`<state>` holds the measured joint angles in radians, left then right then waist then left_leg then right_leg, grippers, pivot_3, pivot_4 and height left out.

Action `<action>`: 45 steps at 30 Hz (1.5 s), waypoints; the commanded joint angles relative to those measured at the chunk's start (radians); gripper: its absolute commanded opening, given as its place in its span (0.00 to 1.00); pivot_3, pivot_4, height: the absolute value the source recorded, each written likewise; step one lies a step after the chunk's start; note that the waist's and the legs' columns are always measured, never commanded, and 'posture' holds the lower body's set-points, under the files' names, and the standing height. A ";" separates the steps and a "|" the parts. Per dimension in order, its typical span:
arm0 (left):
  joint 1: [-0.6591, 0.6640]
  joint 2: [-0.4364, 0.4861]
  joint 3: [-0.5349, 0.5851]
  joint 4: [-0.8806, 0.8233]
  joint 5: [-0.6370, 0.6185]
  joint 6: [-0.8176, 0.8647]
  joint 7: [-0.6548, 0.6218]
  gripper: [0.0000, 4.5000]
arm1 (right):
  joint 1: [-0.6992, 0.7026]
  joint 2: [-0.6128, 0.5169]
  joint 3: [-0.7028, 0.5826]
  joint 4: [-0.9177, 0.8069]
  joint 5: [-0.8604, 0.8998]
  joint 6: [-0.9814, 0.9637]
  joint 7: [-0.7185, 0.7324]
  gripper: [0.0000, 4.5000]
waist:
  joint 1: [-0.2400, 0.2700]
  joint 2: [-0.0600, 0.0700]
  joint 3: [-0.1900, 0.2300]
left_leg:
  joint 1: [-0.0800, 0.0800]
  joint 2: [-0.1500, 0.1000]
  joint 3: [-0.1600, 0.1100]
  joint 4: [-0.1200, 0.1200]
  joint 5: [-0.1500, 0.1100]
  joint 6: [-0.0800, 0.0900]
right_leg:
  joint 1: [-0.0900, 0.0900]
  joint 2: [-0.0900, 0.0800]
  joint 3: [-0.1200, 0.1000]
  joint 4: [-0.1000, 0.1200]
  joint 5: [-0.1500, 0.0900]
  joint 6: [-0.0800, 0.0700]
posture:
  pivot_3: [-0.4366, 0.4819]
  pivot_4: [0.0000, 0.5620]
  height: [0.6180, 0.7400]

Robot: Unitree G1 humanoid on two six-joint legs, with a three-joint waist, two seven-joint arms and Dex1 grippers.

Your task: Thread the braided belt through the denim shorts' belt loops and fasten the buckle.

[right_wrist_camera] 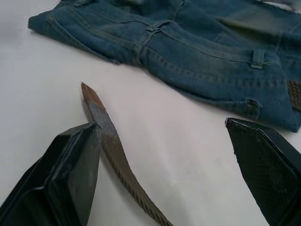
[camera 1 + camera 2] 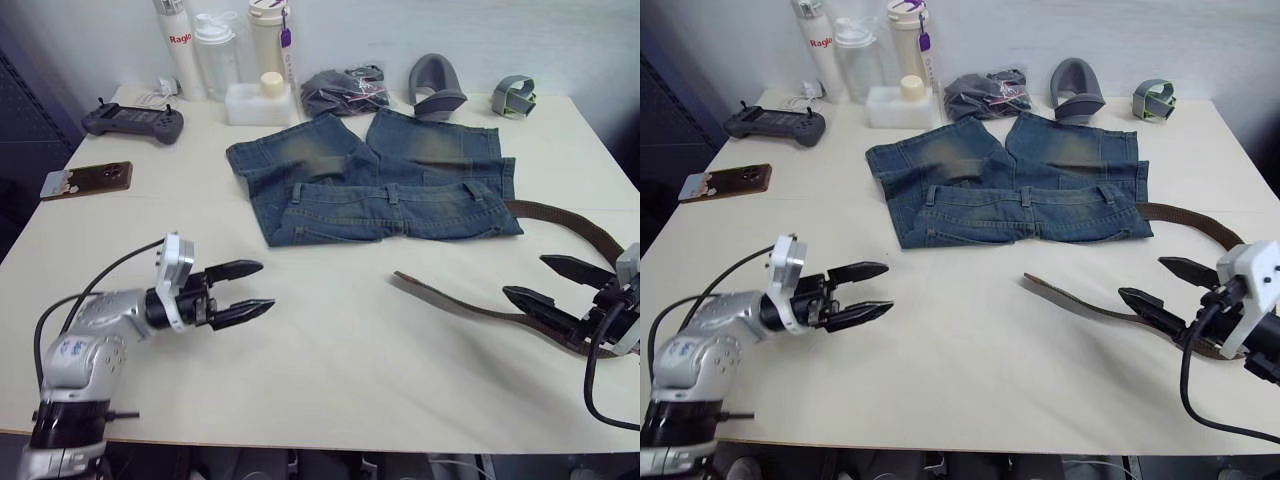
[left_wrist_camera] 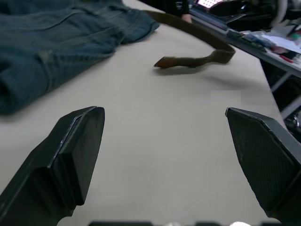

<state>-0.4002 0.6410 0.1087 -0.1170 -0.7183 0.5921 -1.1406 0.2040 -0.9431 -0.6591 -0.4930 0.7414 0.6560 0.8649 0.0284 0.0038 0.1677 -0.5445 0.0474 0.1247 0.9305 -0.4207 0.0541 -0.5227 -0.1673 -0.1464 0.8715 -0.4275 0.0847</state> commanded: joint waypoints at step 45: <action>-0.321 -0.517 -0.084 0.100 -0.211 0.282 0.284 1.00 | -0.476 0.042 0.238 -0.043 0.606 0.336 -0.224 0.01 | -0.003 -0.002 0.001 | 0.000 -0.002 -0.010 -0.002 0.004 -0.001 | 0.009 -0.003 -0.011 -0.003 0.000 0.001 | 0.48 0.27 0.25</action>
<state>-0.6878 0.1518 0.0398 0.0102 -0.9202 0.8775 -0.8639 -0.2889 -0.8838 -0.3700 -0.4921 1.2615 0.9714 0.6880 0.0251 0.0022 0.1688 -0.5440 0.0450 0.1144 0.9287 -0.4166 0.0528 -0.5141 -0.1702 -0.1571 0.8687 -0.4274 0.0855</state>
